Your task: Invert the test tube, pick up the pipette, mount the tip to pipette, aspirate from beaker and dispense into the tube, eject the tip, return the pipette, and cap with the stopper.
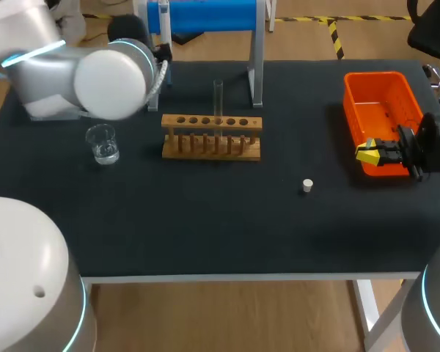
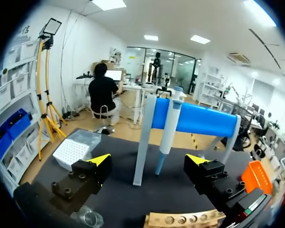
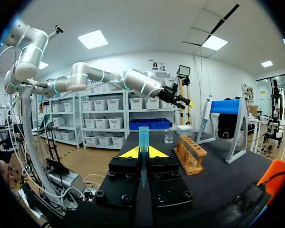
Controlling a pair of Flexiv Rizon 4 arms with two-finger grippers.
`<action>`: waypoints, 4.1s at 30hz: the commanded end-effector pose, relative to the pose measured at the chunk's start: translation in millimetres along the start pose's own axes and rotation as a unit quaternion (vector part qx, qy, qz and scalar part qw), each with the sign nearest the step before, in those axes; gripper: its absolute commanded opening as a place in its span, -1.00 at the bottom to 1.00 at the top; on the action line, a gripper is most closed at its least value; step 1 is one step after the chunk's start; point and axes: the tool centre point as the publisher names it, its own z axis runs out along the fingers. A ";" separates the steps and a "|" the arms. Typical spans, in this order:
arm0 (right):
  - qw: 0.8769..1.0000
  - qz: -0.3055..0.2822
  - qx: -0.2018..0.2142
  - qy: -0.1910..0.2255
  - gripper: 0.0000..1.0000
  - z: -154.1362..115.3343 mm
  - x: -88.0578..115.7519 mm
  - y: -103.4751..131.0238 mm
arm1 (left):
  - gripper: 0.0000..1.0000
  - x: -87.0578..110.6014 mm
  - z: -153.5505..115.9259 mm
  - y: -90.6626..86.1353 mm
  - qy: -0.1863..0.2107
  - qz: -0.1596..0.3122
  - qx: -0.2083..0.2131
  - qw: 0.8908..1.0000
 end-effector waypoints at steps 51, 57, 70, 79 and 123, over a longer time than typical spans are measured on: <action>1.000 0.000 0.001 0.000 -1.00 -0.7 0.8 0.1 | 1.00 47.1 83.7 -45.7 0.047 0.094 0.104 0.989; 1.000 0.000 0.001 0.000 -1.00 -0.7 0.8 0.1 | 1.00 50.3 90.7 -47.3 0.054 0.099 0.102 0.988; 1.000 0.000 0.001 0.000 -1.00 -0.7 0.8 0.1 | 1.00 48.8 101.0 -49.9 0.060 0.096 0.102 0.988; 1.000 0.000 0.001 0.000 -1.00 -0.7 0.8 0.1 | 1.00 52.1 108.3 -51.8 0.067 0.096 0.102 0.988; 1.000 0.000 0.001 0.000 -1.00 -0.7 0.8 0.1 | 0.14 51.9 114.7 -53.9 0.057 0.092 0.097 0.989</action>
